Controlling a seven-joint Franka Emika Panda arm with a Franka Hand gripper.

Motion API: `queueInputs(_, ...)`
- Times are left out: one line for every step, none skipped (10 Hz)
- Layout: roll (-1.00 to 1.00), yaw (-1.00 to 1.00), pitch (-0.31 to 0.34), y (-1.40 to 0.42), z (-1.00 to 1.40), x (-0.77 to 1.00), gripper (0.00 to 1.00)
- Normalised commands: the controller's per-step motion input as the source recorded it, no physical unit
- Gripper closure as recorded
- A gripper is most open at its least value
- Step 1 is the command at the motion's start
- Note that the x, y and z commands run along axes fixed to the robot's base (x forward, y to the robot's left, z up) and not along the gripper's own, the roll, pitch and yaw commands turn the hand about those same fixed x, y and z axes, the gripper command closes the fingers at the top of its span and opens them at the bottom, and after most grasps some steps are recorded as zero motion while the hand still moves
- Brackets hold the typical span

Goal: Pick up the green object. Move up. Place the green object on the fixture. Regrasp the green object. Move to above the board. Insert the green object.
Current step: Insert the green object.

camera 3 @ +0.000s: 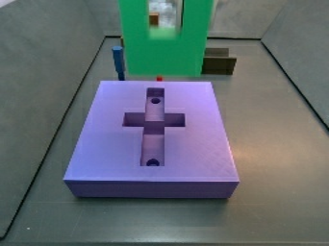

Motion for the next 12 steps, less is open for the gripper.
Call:
queueInputs(0.1, 0.08, -0.047, -0.17, -0.55, 0.0, 1.0)
queueInputs(0.05, 0.0, -0.021, -0.16, -0.42, 0.0, 1.0)
queueInputs(0.06, 0.0, -0.011, -0.09, -0.38, -0.06, 1.0)
queueInputs(0.02, 0.0, 0.0, -0.05, -0.31, -0.05, 1.0)
queueInputs(-0.02, 0.0, -0.027, -0.04, -0.25, 0.0, 1.0)
queueInputs(0.0, 0.1, -0.053, -0.09, -0.33, 0.0, 1.0)
queueInputs(0.01, 0.12, -0.034, -0.07, -0.33, 0.0, 1.0)
queueInputs(0.01, 0.12, -0.03, -0.04, -0.35, 0.0, 1.0)
queueInputs(0.08, 0.12, -0.026, -0.07, -0.37, 0.0, 1.0)
queueInputs(0.16, 0.11, -0.016, -0.09, -0.31, -0.01, 1.0)
queueInputs(0.18, 0.06, -0.011, -0.07, -0.27, 0.0, 1.0)
queueInputs(0.16, 0.0, 0.0, -0.01, -0.21, 0.0, 1.0)
